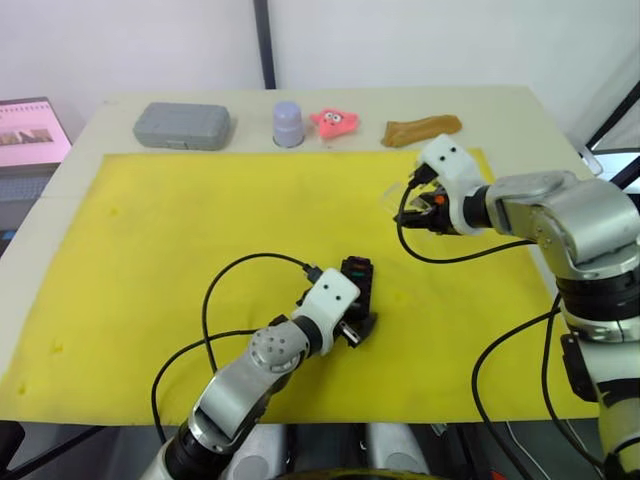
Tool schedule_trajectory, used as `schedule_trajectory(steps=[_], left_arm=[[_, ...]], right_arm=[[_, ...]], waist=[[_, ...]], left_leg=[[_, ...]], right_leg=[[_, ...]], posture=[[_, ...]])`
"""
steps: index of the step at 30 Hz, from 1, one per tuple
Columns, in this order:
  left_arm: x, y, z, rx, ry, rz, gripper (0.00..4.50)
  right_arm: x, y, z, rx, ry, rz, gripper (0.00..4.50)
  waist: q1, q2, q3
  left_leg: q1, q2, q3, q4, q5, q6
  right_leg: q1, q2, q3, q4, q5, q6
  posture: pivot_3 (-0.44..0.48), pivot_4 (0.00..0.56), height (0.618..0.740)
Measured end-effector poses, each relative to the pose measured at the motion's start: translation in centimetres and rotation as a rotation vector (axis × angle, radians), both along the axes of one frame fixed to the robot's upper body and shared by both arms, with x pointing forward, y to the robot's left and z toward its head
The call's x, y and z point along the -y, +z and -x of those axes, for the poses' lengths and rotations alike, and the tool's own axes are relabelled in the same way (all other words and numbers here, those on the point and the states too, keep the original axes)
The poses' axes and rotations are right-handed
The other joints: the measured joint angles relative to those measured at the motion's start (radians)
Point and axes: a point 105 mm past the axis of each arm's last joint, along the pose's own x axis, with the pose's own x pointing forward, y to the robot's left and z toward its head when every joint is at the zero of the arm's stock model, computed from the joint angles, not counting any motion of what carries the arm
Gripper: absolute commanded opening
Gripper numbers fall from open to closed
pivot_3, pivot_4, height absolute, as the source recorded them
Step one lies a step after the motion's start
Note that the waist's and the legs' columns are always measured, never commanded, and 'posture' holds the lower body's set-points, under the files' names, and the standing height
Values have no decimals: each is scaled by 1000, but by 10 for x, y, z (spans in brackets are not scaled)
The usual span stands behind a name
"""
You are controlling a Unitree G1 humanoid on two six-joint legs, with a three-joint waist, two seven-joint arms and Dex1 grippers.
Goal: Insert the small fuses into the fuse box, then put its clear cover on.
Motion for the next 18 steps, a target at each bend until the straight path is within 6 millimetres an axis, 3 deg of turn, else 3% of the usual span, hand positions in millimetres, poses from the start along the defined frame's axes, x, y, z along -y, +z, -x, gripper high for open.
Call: schedule_trajectory(steps=[1,12,18], left_arm=[[-2,0,-1,4,12,-3,2710],[-17,2,-5,20,34,-25,2710],[-32,4,-9,15,-83,-36,2710]], right_arm=[[0,0,0,2,1,0,1689],[0,1,-1,11,-5,2,1689],[-1,2,-2,21,-1,1,1689]], waist=[[0,0,0],[-6,0,0],[-6,0,0]], left_leg=[[0,0,0,0,0,0],[1,2,0,-1,0,0],[0,2,0,-2,1,-3]], right_leg=[[0,0,0,0,0,0],[-1,1,0,0,0,0],[-1,1,0,0,0,0]], posture=[[0,150,740],[0,150,740],[0,150,740]])
